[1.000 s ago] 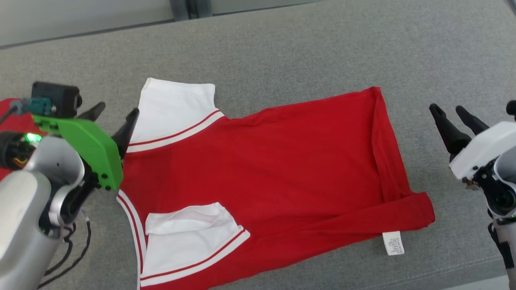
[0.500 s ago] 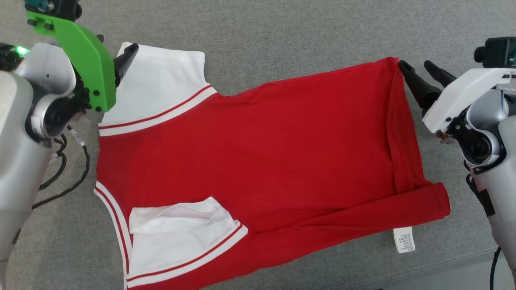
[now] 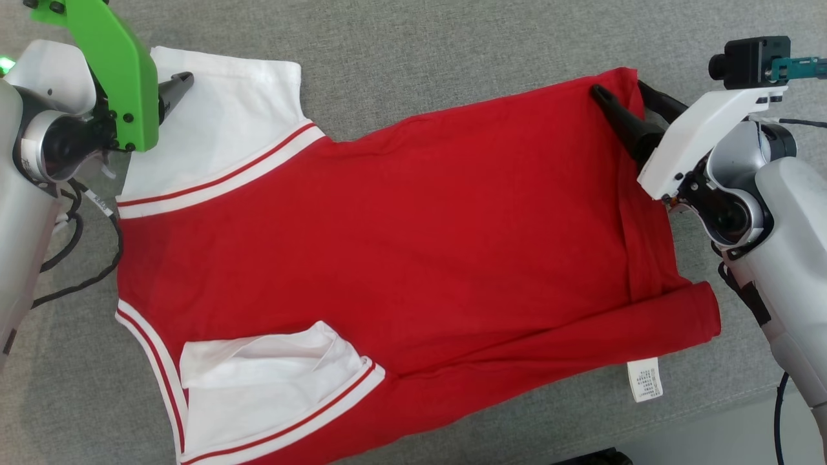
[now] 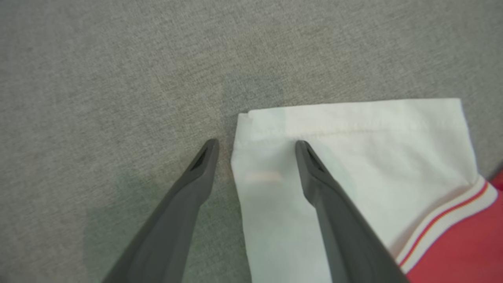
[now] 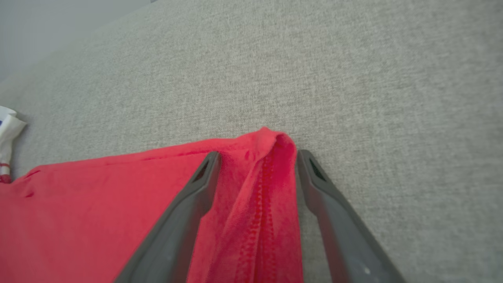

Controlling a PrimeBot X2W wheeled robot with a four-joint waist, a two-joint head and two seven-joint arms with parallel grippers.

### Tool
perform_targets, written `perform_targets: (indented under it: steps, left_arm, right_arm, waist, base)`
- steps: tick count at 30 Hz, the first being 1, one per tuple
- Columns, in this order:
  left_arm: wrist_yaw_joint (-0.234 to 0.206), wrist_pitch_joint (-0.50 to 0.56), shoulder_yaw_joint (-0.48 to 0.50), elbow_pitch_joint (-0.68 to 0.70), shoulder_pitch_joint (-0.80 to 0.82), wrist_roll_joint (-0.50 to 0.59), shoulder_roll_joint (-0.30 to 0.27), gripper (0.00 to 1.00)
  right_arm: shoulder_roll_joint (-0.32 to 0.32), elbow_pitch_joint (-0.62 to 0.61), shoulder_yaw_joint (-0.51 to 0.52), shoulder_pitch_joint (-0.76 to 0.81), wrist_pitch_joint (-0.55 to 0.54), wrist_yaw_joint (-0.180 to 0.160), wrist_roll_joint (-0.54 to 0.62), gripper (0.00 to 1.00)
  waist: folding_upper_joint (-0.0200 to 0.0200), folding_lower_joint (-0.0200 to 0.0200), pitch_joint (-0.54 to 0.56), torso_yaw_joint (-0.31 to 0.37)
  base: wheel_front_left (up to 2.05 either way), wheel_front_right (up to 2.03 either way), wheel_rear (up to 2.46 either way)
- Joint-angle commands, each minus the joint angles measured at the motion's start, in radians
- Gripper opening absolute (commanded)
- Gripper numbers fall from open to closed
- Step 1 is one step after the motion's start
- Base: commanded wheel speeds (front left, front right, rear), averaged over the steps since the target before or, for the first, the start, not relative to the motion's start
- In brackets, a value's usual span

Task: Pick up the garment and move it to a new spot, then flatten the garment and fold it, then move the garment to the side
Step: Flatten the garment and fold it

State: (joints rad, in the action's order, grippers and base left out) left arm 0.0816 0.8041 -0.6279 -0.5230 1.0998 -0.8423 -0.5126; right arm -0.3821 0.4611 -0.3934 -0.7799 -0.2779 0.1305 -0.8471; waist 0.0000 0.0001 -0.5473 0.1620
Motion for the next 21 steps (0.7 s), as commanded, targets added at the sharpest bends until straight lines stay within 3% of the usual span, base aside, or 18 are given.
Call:
perform_targets:
  steps: [1, 12, 14, 15, 16, 17, 18, 19, 20, 21]
  left_arm:
    - [0.004, 0.001, -0.001, -0.012, 0.017, 0.008, 0.0, 1.0]
    - [0.011, 0.005, -0.014, -0.078, 0.039, 0.008, 0.014, 1.0]
    - [0.014, 0.007, -0.016, -0.087, 0.038, 0.002, 0.017, 0.64]
    - [0.014, 0.008, -0.018, -0.092, 0.037, -0.002, 0.018, 0.27]
    - [0.016, 0.008, -0.019, -0.095, 0.036, -0.004, 0.018, 0.06]
    - [0.017, 0.006, -0.019, -0.097, 0.035, -0.008, 0.019, 0.0]
    - [0.02, 0.003, -0.018, -0.098, 0.033, -0.012, 0.02, 0.0]
    - [0.023, -0.004, -0.016, -0.097, 0.03, -0.016, 0.023, 0.0]
    - [0.023, -0.011, -0.013, -0.096, 0.03, -0.018, 0.023, 0.0]
    - [0.024, -0.013, -0.013, -0.096, 0.03, -0.021, 0.023, 0.0]
  right_arm:
    - [0.002, 0.021, -0.024, 0.005, 0.001, 0.001, -0.012, 1.0]
    - [-0.008, 0.058, -0.134, -0.028, 0.026, 0.0, -0.085, 1.0]
    - [-0.01, 0.059, -0.154, -0.03, 0.026, 0.001, -0.1, 1.0]
    - [-0.011, 0.06, -0.163, -0.03, 0.031, 0.001, -0.106, 1.0]
    - [-0.013, 0.059, -0.17, -0.033, 0.04, 0.001, -0.107, 1.0]
    - [-0.016, 0.06, -0.174, -0.036, 0.051, 0.001, -0.11, 0.98]
    - [-0.019, 0.061, -0.177, -0.04, 0.063, 0.001, -0.112, 0.91]
    - [-0.023, 0.063, -0.18, -0.046, 0.08, 0.001, -0.112, 0.62]
    - [-0.026, 0.066, -0.179, -0.054, 0.102, 0.001, -0.111, 0.48]
    - [-0.026, 0.068, -0.177, -0.06, 0.121, 0.001, -0.11, 0.4]
  waist:
    - [0.0, -0.0001, -0.003, 0.004]
    - [0.0, -0.0001, -0.015, 0.011]
    - [0.0, -0.0001, -0.012, 0.012]
    - [0.0, -0.0001, -0.009, 0.012]
    - [0.0, -0.0001, -0.007, 0.013]
    - [0.0, -0.0001, -0.003, 0.013]
    - [0.0, -0.0001, 0.0, 0.013]
    - [0.0, -0.0001, 0.004, 0.012]
    - [0.0, -0.0001, 0.006, 0.012]
    - [0.0, -0.0001, 0.008, 0.012]
  base:
    - [0.0, 0.0, 0.0]
    - [0.0, 0.0, 0.0]
    - [0.0, 0.0, 0.0]
    - [0.0, 0.0, 0.0]
    - [0.0, 0.0, 0.0]
    - [0.0, 0.0, 0.0]
    - [0.0, 0.0, 0.0]
    - [0.0, 0.0, 0.0]
    - [0.0, 0.0, 0.0]
    - [0.0, 0.0, 0.0]
